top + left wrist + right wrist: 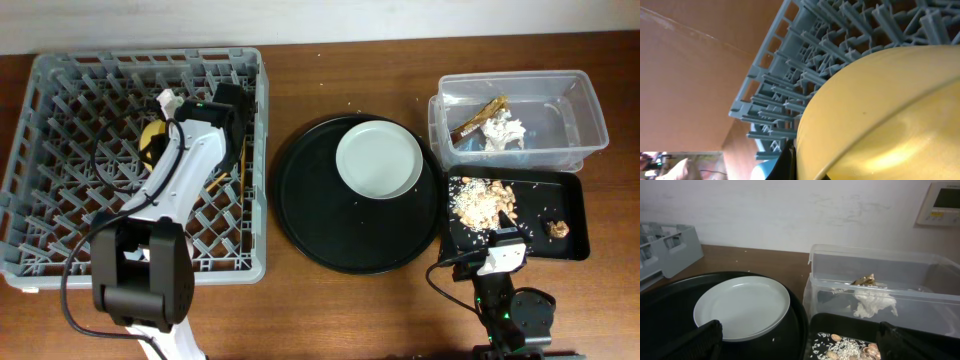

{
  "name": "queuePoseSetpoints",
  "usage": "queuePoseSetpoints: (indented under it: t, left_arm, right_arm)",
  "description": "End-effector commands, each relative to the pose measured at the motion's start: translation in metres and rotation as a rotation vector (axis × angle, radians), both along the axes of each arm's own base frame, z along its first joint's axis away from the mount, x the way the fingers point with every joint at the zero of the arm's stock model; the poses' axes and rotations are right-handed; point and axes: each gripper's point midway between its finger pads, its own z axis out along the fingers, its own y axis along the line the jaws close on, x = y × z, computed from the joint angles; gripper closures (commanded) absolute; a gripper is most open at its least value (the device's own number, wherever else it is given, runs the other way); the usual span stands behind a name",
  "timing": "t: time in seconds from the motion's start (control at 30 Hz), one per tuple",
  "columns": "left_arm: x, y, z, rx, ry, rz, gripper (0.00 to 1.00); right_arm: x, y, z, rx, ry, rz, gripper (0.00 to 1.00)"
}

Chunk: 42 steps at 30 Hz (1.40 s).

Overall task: Sort waste into correct bins and load items into the dishwasher rack
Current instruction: 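Carry the yellow bowl into the rack and set it tilted upright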

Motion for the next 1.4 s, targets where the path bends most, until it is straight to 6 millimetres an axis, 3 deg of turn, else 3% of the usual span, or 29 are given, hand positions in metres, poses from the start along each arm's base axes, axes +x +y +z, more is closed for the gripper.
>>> queuePoseSetpoints:
  t: [0.0, 0.13, 0.2, 0.23, 0.27, 0.33, 0.53, 0.6, 0.73, 0.87, 0.93, 1.03, 1.1, 1.2, 1.3, 1.37]
  left_arm:
    - [-0.019, -0.024, -0.037, -0.196, 0.141, -0.019, 1.00]
    - [-0.025, -0.031, -0.016, -0.246, 0.093, -0.037, 0.87]
    - [-0.028, -0.029, -0.010, -0.244, 0.092, -0.033, 0.93]
    - [-0.027, -0.020, 0.005, -0.230, 0.047, -0.019, 1.00]
    - [-0.026, -0.006, 0.025, -0.165, -0.011, -0.004, 1.00]
    - [-0.020, 0.015, 0.045, -0.043, -0.081, 0.024, 1.00]
    - [-0.018, 0.061, 0.046, 0.019, -0.141, 0.141, 1.00]
    - [-0.016, 0.059, 0.037, -0.006, -0.124, 0.140, 1.00]
    - [-0.011, 0.052, -0.009, -0.054, 0.006, 0.134, 0.99]
    - [-0.011, 0.040, -0.015, -0.054, 0.051, 0.103, 0.98]
    - [-0.010, 0.027, -0.015, -0.055, 0.064, 0.068, 0.92]
    - [-0.007, -0.002, -0.015, -0.048, 0.087, -0.009, 0.74]
    - [-0.008, -0.011, -0.015, -0.043, 0.104, -0.031, 0.65]
    - [-0.010, -0.009, -0.013, -0.039, 0.115, -0.029, 0.66]
    - [-0.012, -0.009, -0.013, -0.037, 0.129, -0.029, 0.90]
    - [-0.013, -0.009, -0.012, -0.043, 0.124, -0.025, 0.93]
  right_arm:
    - [0.000, -0.001, -0.002, 0.012, 0.003, -0.003, 0.02]
    - [0.000, -0.001, -0.002, 0.012, 0.003, -0.003, 0.02]
    - [0.000, -0.001, -0.002, 0.012, 0.003, -0.003, 0.02]
    - [0.000, -0.001, -0.002, 0.012, 0.003, -0.003, 0.02]
    - [0.000, -0.001, -0.002, 0.012, 0.003, -0.003, 0.01]
    - [0.000, -0.001, -0.002, 0.012, 0.003, -0.003, 0.02]
    - [0.000, -0.001, -0.002, 0.012, 0.003, -0.003, 0.02]
    - [0.000, -0.001, -0.002, 0.012, 0.003, -0.003, 0.02]
    - [0.000, -0.001, -0.002, 0.012, 0.003, -0.003, 0.02]
    - [0.000, -0.001, -0.002, 0.012, 0.003, -0.003, 0.02]
    - [0.000, -0.001, -0.002, 0.012, 0.003, -0.003, 0.02]
    - [0.000, -0.001, -0.002, 0.012, 0.003, -0.003, 0.01]
    - [0.000, -0.001, -0.002, 0.012, 0.003, -0.003, 0.02]
    - [0.000, -0.001, -0.002, 0.012, 0.002, -0.003, 0.02]
    - [0.000, -0.001, -0.002, 0.012, 0.003, -0.003, 0.01]
    - [0.000, -0.001, -0.002, 0.012, 0.003, -0.003, 0.02]
